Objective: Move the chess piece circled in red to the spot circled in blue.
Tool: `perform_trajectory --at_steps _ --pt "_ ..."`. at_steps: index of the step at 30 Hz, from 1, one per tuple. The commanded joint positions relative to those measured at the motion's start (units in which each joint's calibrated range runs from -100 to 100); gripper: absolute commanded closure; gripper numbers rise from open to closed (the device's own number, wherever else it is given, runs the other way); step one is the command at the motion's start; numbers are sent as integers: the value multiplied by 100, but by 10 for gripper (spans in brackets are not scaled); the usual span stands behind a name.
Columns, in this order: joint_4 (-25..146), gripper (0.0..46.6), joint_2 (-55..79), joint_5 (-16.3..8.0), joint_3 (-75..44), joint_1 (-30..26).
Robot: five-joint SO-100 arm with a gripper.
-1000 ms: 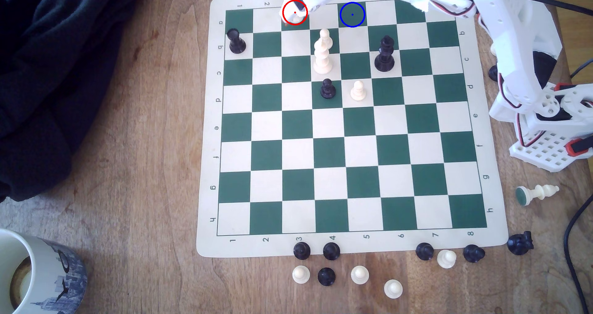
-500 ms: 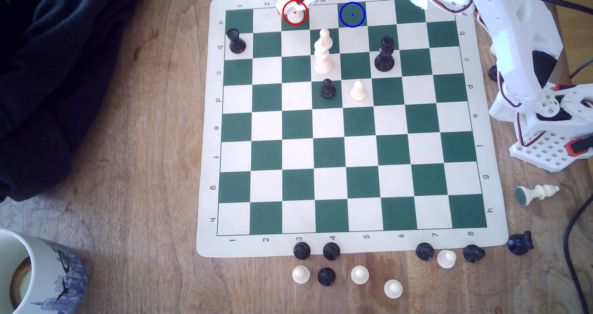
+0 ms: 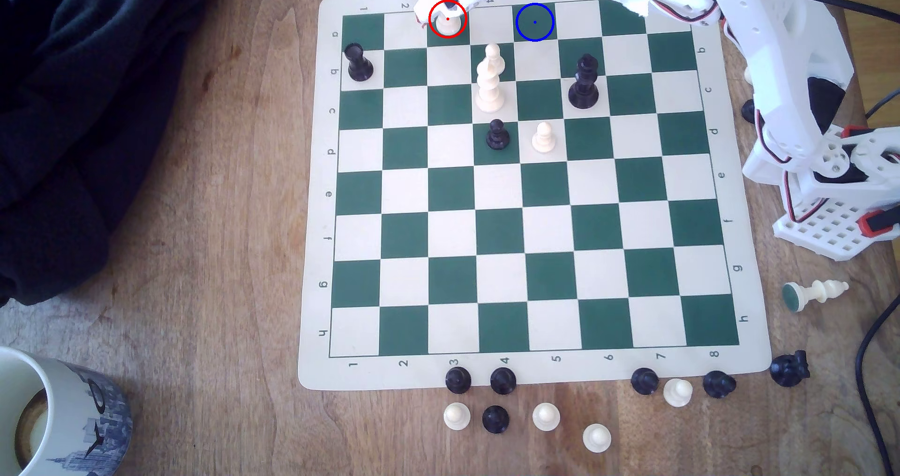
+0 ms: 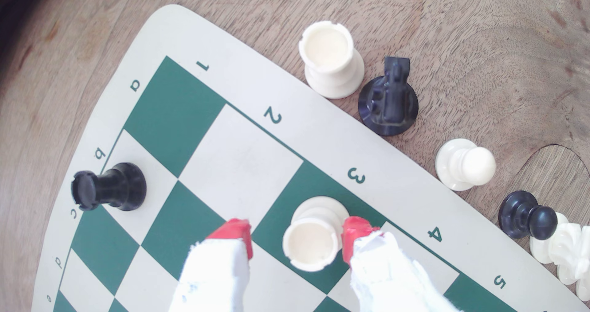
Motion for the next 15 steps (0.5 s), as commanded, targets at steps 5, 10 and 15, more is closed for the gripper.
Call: perform_trajectory --at_steps 5,10,15 --pt "-119 359 -128 -15 -645 -83" --pt "-143 392 -111 -20 -645 -75" --pt "-143 422 -119 -20 -681 -44"
